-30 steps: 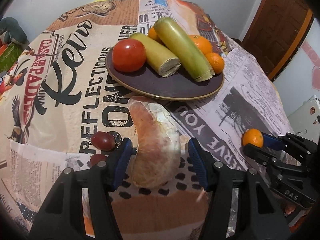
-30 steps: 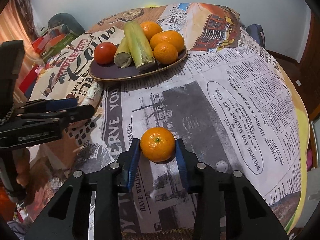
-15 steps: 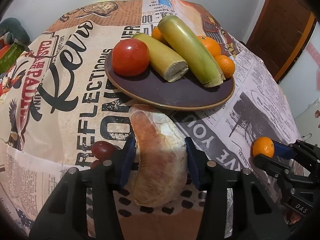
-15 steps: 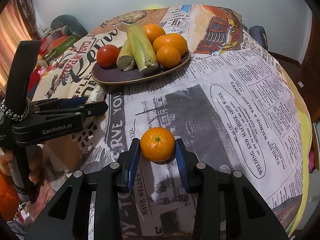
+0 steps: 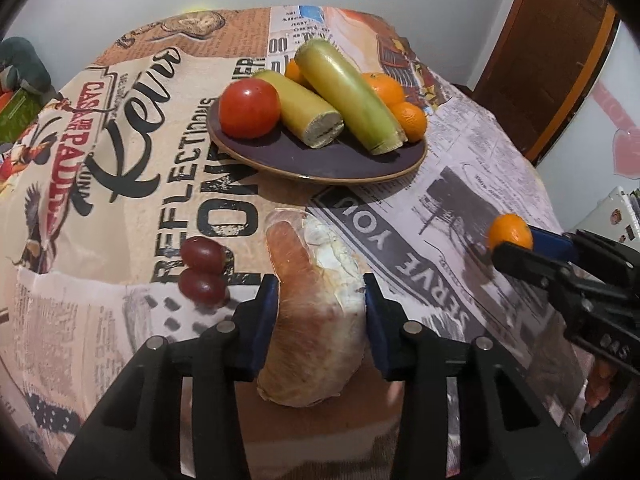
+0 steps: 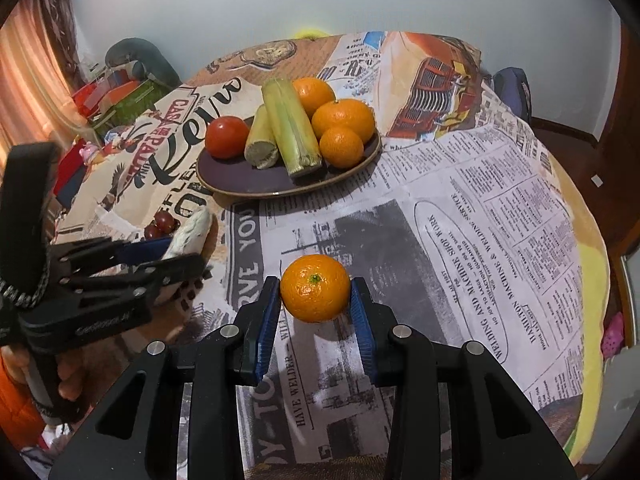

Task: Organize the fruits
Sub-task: 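Grasp and lift the pomelo with the left tool while the right tool lifts the mandarin, then place the pomelo and mandarin on the grey plate and open both tools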

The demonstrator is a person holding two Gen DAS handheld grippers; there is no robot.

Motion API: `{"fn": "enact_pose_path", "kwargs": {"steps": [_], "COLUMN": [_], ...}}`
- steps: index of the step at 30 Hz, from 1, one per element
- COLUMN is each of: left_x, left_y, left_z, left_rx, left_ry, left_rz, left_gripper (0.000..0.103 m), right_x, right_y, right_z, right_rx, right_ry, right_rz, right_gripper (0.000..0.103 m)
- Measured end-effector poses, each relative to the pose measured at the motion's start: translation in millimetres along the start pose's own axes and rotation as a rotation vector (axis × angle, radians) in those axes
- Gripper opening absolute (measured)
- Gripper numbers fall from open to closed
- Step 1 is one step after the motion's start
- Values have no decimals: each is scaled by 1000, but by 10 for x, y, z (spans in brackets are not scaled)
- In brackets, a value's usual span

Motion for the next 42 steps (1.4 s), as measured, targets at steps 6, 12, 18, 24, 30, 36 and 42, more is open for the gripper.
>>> {"fn": "enact_pose_path", "kwargs": {"steps": [6,12,18,24,30,36,42], "left_x": [-324,-591,-692,-605,-496,-436,-342], "left_y": [34,103,191,327,437,534,513], "left_z": [92,245,392,493,603,746,914], "left_rx": [2,-10,-19,-39,-44,-54,-36], "left_ry": [-78,-154,-199,-203,-201,-219,-227], "left_rz": [-16,-28,-25,-20,-11,-15,-14], "left_gripper": [41,41,41,41,41,41,41], "right_x": [-11,23,97,293,507,648,685], "right_y": [76,179,276,341,417,469,468], "right_z": [92,240,433,598,723,779,813], "right_rx": [-19,-46,-70,-86,-115,-143,-157], "right_ry": [-13,-32,-54,-48,-30,-19,-17], "right_rz": [1,12,27,38,40,31,16], "right_gripper": [32,32,32,32,32,32,32]}}
Point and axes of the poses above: each gripper's, at about its wrist camera, not at the fingertips, and x roughly the way its jaws point, y to its left, z to its top, the point moved 2 cm from there along x, roughly the way its jaws point, and after that the axes turned 3 degrees about z, right-handed, at the moved point
